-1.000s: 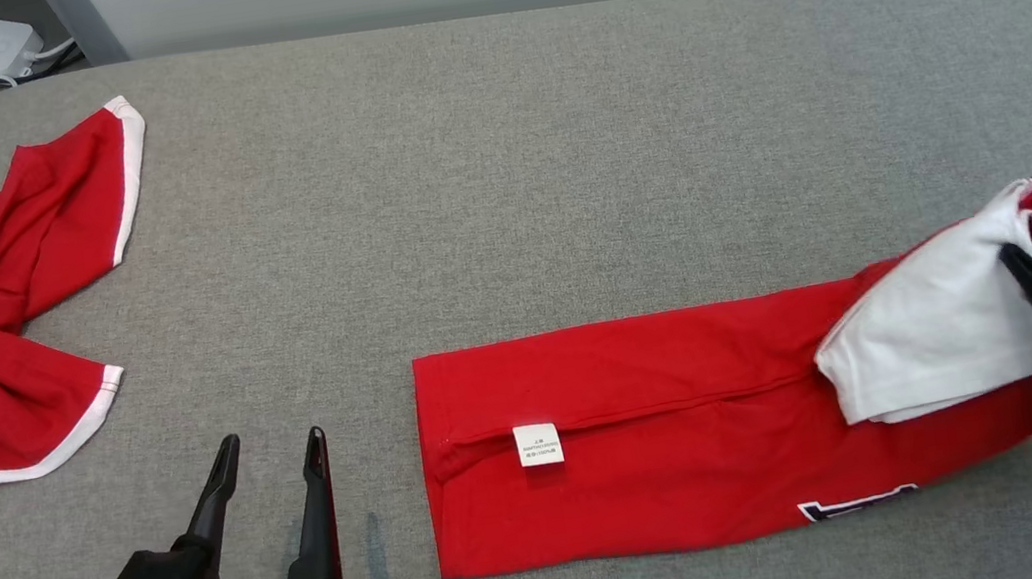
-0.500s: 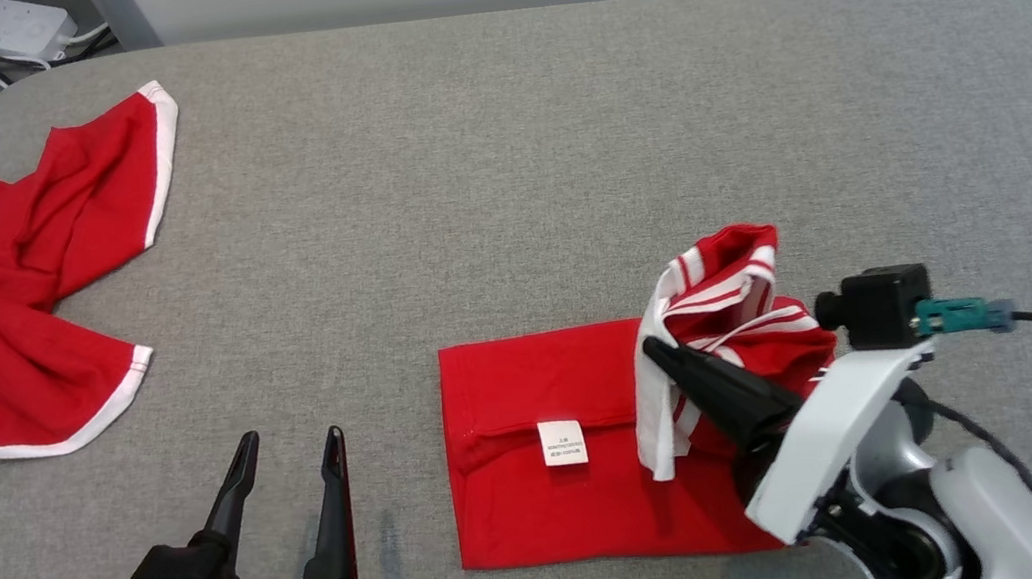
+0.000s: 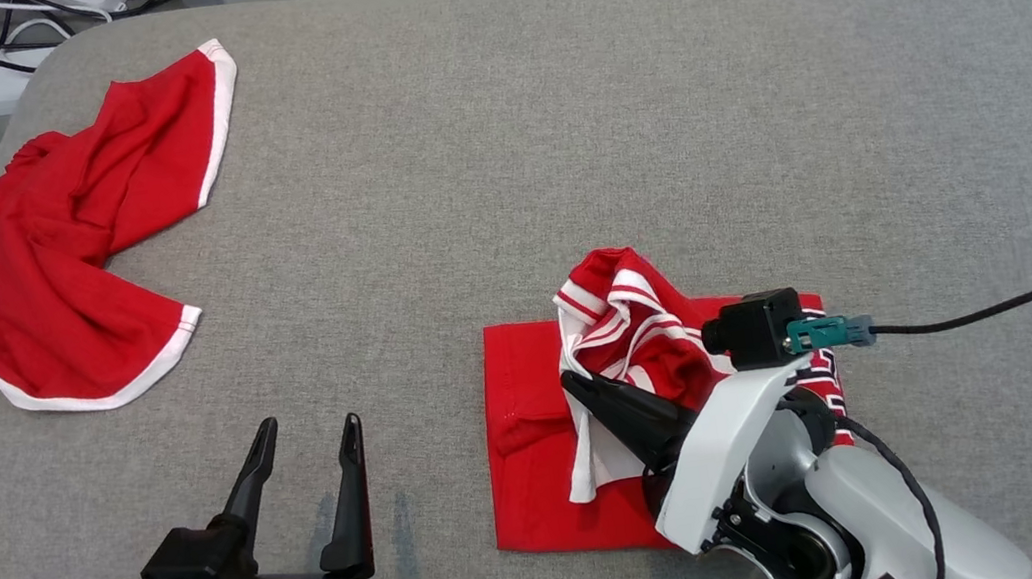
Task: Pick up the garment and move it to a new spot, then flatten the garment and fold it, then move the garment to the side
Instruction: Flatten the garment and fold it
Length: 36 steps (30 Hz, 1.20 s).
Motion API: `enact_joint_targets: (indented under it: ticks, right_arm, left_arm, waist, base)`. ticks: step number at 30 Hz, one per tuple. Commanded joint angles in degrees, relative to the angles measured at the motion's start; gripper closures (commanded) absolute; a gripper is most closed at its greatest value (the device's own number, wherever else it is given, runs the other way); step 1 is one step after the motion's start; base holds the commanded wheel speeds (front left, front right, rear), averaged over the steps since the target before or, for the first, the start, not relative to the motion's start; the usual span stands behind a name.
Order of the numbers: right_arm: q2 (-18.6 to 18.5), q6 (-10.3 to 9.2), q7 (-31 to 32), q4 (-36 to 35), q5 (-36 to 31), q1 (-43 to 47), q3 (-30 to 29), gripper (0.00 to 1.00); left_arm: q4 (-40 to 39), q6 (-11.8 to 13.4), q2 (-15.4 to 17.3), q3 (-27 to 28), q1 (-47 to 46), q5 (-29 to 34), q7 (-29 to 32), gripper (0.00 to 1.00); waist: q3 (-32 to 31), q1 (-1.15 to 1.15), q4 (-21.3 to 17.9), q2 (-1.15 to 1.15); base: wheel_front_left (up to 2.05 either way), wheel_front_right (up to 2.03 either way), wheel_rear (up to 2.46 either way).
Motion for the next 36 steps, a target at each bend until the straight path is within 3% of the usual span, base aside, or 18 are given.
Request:
enact_joint_targets:
  ticks: [1, 2, 3, 4, 12, 17, 27, 31, 36]
  right_arm:
    - [1.0, 0.01, -1.0, -0.7, 0.8, -1.5, 1.3, 1.0]
    - [1.0, 0.01, -1.8, 0.1, 1.5, -2.1, 2.0, 0.64]
    - [1.0, 0.01, -2.1, 0.7, 2.0, -2.7, 3.0, 0.12]
    - [1.0, 0.01, -2.5, 0.8, 3.2, -3.2, 4.0, 0.0]
    - [1.0, 0.01, -5.7, -0.1, 6.8, -5.4, 9.6, 0.0]
    - [0.1, 0.01, -11.0, -8.7, 5.3, -4.3, 8.4, 0.0]
    - [-11.0, 0.01, -19.8, -15.2, -9.5, 6.2, -12.6, 0.0]
    - [-12.7, 0.01, -20.8, -15.9, -17.1, 12.2, -21.3, 0.0]
    - [-12.1, 0.01, -21.3, -15.0, -22.0, 18.8, -28.3, 0.0]
  left_arm:
    - [-1.1, -0.5, 1.1, 2.0, -3.4, 0.7, -0.5, 0.0]
    - [-1.0, -0.5, 1.1, 2.0, -3.5, 0.7, -0.5, 0.0]
    - [-0.9, -0.6, 1.0, 2.0, -3.6, 0.7, -0.6, 0.0]
    - [-0.8, -0.7, 0.9, 2.0, -3.7, 0.8, -0.6, 0.0]
    - [-0.2, -0.7, 0.5, 2.2, -3.8, 0.8, -0.8, 0.0]
    - [0.0, -0.5, 0.5, 2.5, -3.3, 0.6, -0.9, 0.0]
    - [-1.3, 1.1, 2.9, 4.3, -1.1, 0.1, -0.7, 0.0]
    - [-2.8, 2.6, 3.8, 4.7, 0.0, 0.4, -0.2, 0.0]
    - [-4.3, 4.0, 4.9, 5.5, 1.7, 0.3, 0.2, 0.0]
  waist:
    - [0.1, 0.0, 0.1, 0.0]
    - [0.3, 0.0, 0.1, 0.0]
    - [0.4, 0.0, 0.1, 0.0]
    - [0.5, 0.0, 0.1, 0.0]
    - [0.4, 0.0, -0.6, 0.0]
    - [-0.5, 0.0, -1.8, 0.0]
    - [-3.6, 0.0, -4.5, 0.0]
    - [-4.6, 0.0, -5.1, 0.0]
    - [-5.9, 0.0, -5.9, 0.0]
  base:
    - [0.0, 0.0, 0.0]
    - [0.0, 0.0, 0.0]
    - [0.0, 0.0, 0.0]
    - [0.0, 0.0, 0.0]
    - [0.0, 0.0, 0.0]
    - [0.0, 0.0, 0.0]
    - [0.0, 0.0, 0.0]
    - [0.0, 0.0, 0.0]
    - [0.0, 0.0, 0.0]
